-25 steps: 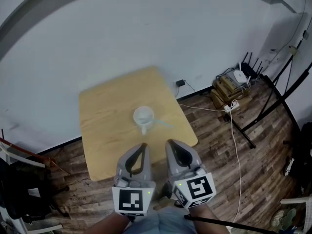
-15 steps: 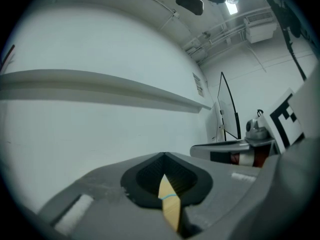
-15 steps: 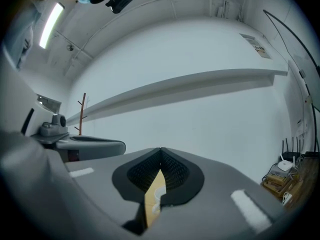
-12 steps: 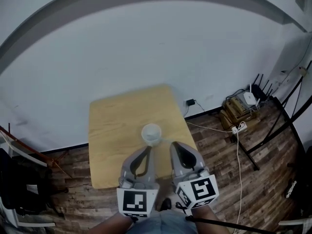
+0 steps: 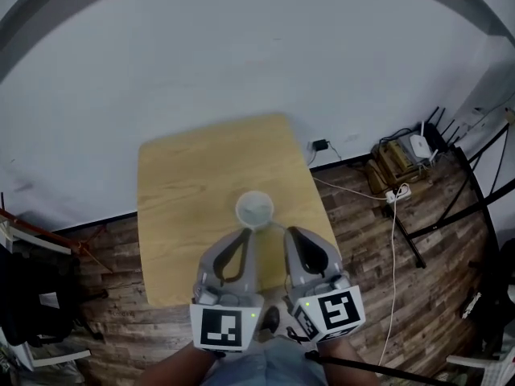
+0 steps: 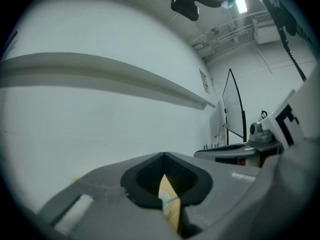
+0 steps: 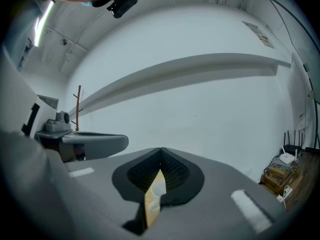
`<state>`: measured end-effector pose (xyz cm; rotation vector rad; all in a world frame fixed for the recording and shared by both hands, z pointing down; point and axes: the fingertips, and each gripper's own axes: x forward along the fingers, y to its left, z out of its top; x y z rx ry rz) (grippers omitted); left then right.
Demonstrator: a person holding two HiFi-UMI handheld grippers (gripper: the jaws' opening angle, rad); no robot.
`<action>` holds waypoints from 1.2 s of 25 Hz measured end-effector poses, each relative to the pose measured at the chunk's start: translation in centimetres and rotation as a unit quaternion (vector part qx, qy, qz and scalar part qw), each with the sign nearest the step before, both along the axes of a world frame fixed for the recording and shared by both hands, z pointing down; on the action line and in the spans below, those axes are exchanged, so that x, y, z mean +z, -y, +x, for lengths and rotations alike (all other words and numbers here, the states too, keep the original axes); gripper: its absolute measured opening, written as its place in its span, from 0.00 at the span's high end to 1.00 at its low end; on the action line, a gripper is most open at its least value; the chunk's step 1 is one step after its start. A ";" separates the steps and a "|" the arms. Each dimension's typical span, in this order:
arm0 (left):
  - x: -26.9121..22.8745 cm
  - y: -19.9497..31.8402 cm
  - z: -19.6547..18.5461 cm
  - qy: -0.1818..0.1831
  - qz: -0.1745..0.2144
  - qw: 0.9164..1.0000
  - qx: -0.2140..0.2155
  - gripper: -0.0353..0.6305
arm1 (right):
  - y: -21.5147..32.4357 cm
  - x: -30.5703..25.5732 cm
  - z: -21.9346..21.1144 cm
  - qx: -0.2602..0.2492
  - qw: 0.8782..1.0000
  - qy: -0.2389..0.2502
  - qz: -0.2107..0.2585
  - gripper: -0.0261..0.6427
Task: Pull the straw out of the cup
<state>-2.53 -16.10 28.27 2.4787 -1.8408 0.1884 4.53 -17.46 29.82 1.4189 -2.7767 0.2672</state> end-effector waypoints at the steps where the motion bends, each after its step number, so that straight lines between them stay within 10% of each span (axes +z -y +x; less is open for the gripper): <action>1: 0.6 0.2 -0.2 0.000 -0.006 1.000 0.003 0.92 | 0.2 0.6 -0.2 0.002 1.000 -0.001 -0.007 0.95; 30: 16.8 4.9 -1.8 -0.005 -0.163 0.986 0.042 0.92 | 2.9 18.4 -1.7 0.040 0.983 0.026 -0.174 0.89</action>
